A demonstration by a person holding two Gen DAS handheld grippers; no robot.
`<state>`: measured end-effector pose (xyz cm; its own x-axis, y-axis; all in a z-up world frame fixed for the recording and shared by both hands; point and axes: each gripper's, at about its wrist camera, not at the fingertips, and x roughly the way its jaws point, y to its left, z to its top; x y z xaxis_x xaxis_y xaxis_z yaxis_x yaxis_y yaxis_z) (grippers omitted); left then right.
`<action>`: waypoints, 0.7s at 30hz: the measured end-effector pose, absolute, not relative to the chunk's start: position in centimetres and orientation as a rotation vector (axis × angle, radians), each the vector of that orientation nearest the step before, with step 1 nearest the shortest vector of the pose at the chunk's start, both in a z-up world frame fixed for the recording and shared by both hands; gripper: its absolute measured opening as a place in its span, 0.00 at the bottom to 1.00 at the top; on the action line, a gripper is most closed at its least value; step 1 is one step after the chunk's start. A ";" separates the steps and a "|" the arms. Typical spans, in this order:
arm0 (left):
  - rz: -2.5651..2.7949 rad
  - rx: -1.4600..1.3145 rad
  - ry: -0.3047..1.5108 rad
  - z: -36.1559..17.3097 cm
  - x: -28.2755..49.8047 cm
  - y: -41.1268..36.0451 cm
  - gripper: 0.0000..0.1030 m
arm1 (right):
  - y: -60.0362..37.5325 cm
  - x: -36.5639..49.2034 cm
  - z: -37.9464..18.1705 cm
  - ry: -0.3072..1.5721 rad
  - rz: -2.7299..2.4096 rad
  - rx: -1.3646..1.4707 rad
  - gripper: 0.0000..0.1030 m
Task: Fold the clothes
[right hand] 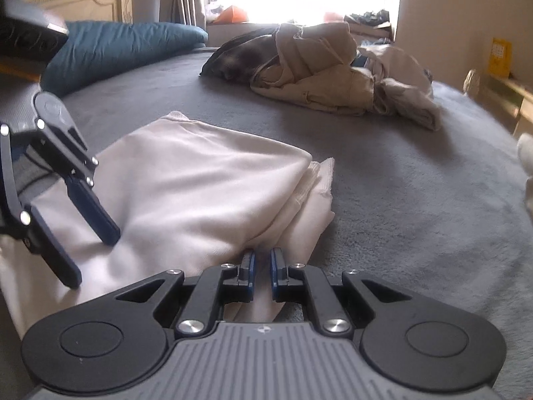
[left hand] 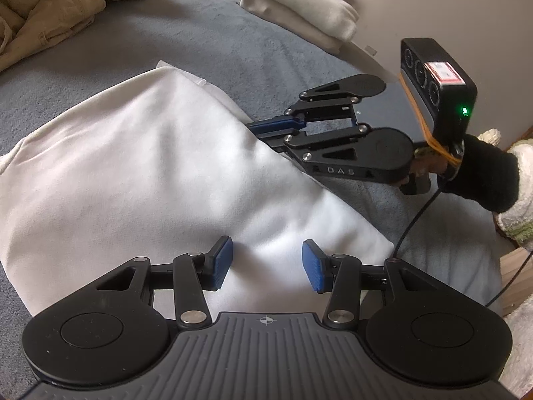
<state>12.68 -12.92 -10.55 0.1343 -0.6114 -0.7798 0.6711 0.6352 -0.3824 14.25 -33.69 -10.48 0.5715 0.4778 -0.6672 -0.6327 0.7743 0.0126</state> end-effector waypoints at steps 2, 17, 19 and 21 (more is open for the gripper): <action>-0.929 0.061 1.097 -10.6 12.7 -12.9 0.45 | -33.4 14.0 -10.1 0.715 0.681 -0.268 0.09; -0.923 0.050 1.102 -10.7 12.5 -12.7 0.45 | -37.0 14.8 -7.9 0.745 0.642 -0.080 0.38; -0.923 0.049 1.103 -10.8 12.5 -12.7 0.45 | -38.0 15.7 -7.7 0.750 0.596 -0.013 0.38; -0.922 0.049 1.104 -10.8 12.5 -12.7 0.45 | -37.8 16.1 -7.9 0.745 0.569 -0.033 0.37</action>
